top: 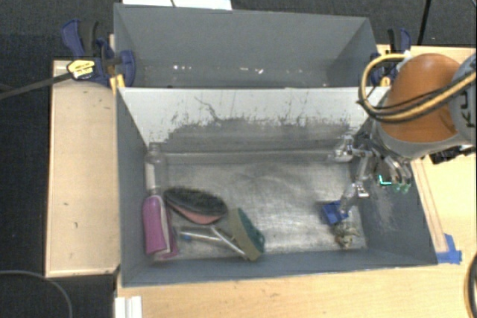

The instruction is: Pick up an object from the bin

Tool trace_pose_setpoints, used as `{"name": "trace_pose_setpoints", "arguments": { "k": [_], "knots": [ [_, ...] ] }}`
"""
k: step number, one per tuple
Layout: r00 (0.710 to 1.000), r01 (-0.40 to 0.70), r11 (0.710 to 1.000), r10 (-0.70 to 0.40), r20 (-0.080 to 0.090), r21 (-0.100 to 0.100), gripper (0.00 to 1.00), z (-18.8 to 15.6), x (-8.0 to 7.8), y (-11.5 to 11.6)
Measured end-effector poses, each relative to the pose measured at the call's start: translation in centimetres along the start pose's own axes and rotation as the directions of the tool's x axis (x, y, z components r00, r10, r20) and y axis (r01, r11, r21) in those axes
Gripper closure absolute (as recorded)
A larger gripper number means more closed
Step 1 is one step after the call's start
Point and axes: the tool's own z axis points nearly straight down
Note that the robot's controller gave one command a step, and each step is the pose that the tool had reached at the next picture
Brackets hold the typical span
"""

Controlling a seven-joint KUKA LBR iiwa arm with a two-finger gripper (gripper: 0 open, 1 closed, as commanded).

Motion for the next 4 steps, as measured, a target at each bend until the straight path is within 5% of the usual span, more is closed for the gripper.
{"name": "trace_pose_setpoints", "arguments": {
  "k": [1, 2, 3, 4],
  "knots": [
    [0.979, 0.201, 0.98, -0.201, 0.024, 0.008, 0.0, 4.8, 2.8, -3.4],
    [0.888, 0.456, 0.889, -0.458, 0.05, 0.037, 0.0, 4.6, 4.7, -1.4],
    [0.888, 0.458, 0.889, -0.459, 0.035, 0.029, 1.0, 4.6, 5.0, -1.5],
    [0.901, 0.434, 0.901, -0.434, 0.013, 0.009, 1.0, -7.8, 5.7, -1.1]
  ]
}}
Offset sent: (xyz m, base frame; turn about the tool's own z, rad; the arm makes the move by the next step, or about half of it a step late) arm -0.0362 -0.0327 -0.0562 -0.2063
